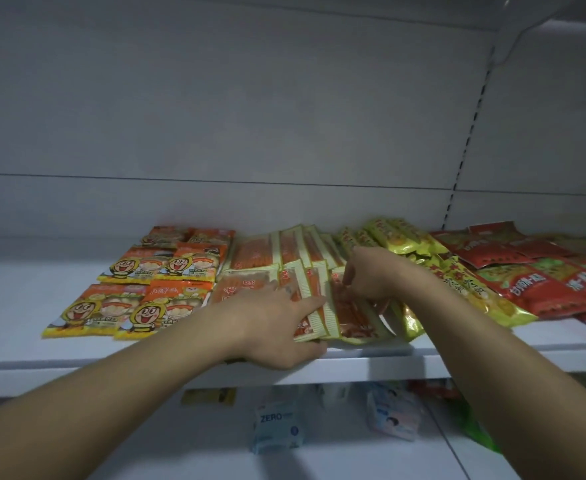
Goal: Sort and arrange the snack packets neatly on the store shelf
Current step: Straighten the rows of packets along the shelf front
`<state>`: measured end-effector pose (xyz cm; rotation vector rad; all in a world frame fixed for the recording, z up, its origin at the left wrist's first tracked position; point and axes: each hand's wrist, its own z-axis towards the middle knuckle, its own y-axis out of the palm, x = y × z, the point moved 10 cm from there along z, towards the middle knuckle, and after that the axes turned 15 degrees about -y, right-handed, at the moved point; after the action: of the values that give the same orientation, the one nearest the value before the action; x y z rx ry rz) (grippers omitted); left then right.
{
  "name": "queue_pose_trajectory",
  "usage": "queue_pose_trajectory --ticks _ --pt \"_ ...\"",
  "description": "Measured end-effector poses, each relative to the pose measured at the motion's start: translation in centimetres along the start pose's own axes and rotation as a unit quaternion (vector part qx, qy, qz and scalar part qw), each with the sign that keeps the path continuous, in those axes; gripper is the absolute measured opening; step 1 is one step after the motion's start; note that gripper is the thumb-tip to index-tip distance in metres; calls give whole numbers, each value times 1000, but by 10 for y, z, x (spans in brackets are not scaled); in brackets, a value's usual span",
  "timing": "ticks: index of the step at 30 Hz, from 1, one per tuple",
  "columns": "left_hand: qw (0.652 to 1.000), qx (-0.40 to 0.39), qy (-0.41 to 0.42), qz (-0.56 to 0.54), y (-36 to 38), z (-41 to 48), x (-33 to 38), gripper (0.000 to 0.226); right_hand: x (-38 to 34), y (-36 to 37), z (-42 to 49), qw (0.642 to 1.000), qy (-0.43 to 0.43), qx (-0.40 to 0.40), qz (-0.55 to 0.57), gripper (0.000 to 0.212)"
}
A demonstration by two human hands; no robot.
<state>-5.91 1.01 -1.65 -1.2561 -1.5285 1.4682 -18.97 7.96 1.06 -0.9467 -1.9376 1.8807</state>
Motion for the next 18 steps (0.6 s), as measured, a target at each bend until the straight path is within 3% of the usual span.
queue_pose_trajectory --ticks 3,5,8,13,18 --pt "1000 -17 14 -8 1 -2 -3 81 -2 -13 -3 996 -11 65 -61 27" --pt "999 -25 23 -20 0 -3 -5 83 -5 -19 -3 993 -15 99 -60 41" --pt "999 -17 26 -30 -1 -4 -4 84 -12 -8 -1 998 -20 57 -22 52" --pt "999 6 21 -33 -2 -7 -3 86 -16 8 1 998 -20 -2 57 36" --pt "996 45 22 -73 -10 -11 -2 97 -14 3 1 993 -11 40 107 41"
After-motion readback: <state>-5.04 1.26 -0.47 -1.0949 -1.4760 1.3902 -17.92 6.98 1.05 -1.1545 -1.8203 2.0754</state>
